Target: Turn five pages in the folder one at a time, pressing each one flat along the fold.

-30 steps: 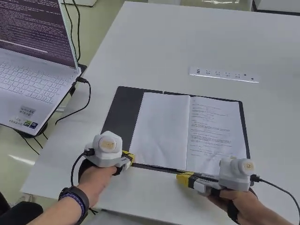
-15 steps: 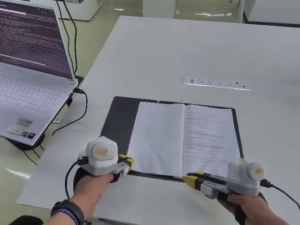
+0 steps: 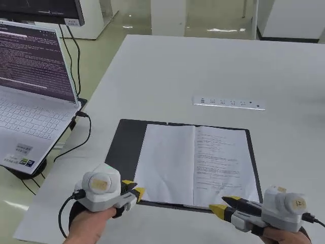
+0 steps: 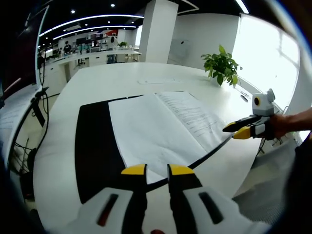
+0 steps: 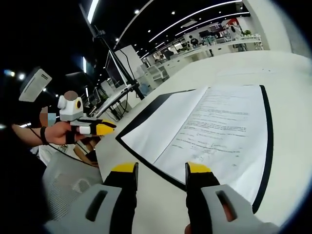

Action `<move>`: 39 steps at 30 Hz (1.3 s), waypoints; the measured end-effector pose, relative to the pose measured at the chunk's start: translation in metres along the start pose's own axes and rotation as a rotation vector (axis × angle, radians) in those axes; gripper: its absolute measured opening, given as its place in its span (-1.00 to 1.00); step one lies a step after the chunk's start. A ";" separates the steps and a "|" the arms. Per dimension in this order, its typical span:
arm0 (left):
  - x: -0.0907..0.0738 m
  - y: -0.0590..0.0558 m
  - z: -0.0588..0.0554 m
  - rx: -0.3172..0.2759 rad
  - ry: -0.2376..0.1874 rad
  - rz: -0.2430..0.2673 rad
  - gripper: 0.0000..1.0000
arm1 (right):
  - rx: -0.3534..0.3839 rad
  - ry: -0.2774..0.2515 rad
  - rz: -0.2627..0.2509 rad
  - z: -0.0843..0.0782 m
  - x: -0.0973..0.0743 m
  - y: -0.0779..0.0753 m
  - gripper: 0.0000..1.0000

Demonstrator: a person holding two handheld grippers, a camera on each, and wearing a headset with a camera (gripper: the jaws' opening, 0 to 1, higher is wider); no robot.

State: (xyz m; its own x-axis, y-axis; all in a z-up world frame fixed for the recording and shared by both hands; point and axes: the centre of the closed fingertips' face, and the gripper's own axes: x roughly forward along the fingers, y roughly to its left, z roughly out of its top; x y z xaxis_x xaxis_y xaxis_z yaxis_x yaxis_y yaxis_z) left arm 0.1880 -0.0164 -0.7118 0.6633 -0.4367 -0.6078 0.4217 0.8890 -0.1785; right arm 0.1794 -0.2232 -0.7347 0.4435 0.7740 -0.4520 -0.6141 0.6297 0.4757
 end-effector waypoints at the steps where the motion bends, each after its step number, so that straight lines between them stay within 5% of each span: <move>1: -0.001 -0.001 0.001 0.001 -0.003 0.000 -0.70 | -0.001 -0.009 -0.011 0.002 -0.003 -0.002 -0.25; 9: -0.011 -0.005 0.013 0.041 -0.021 0.001 -0.59 | -0.014 -0.044 -0.057 0.017 -0.020 -0.009 -0.10; 26: -0.038 0.007 0.060 0.129 -0.083 0.044 -0.31 | -0.042 -0.132 -0.142 0.045 -0.063 -0.019 0.10; 39: -0.058 0.012 0.065 0.119 -0.109 0.072 -0.09 | -0.069 -0.176 -0.211 0.058 -0.094 -0.023 0.24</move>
State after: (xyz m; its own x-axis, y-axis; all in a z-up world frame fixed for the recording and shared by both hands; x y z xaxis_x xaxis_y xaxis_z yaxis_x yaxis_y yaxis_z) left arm 0.1949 0.0109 -0.6286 0.7547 -0.3908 -0.5270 0.4369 0.8986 -0.0408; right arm 0.1893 -0.3068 -0.6596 0.6691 0.6294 -0.3952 -0.5362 0.7770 0.3296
